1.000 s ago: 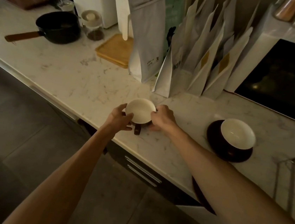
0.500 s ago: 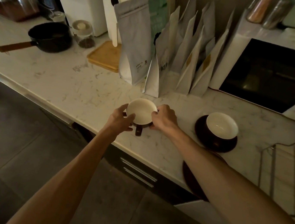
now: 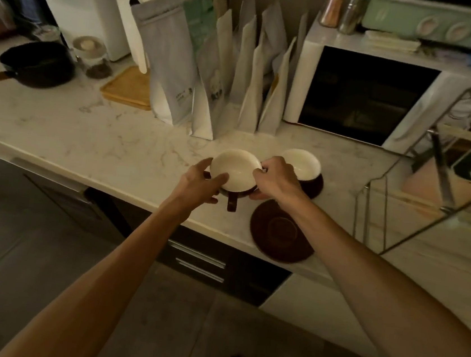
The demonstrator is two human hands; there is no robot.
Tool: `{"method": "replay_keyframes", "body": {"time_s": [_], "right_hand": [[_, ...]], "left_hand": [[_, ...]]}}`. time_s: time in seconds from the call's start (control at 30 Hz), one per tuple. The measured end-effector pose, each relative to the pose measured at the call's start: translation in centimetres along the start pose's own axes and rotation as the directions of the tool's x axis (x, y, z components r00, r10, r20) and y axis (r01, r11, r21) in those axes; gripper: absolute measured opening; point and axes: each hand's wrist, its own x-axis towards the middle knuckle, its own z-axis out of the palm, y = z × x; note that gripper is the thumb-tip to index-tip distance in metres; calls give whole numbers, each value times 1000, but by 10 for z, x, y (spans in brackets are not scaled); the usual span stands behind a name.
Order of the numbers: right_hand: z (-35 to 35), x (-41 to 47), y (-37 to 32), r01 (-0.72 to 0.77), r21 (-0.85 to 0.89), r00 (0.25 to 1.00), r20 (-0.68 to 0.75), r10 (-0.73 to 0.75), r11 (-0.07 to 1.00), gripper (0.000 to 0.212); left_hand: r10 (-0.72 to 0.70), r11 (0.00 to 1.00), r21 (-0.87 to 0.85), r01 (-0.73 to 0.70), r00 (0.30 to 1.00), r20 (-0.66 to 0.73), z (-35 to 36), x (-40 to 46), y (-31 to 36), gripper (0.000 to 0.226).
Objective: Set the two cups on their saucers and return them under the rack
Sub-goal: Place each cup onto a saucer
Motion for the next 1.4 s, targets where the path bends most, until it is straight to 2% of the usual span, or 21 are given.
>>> {"method": "replay_keyframes", "body": {"time_s": [0.27, 0.57, 0.87, 1.4], "right_hand": [[-36, -44, 52, -66, 82, 996, -48, 70, 994, 23], [-37, -64, 98, -151, 116, 984, -82, 161, 982, 27], [-36, -62, 111, -179, 77, 979, -87, 185, 981, 27], [-32, -58, 124, -199, 136, 976, -57, 208, 970, 27]], "left_hand": [[14, 1000, 24, -16, 996, 93, 53, -35, 14, 58], [-32, 998, 54, 23, 985, 170, 93, -48, 2, 55], [-55, 996, 81, 38, 976, 211, 106, -41, -6, 50], [-77, 995, 85, 59, 970, 232, 111, -35, -12, 49]]}}
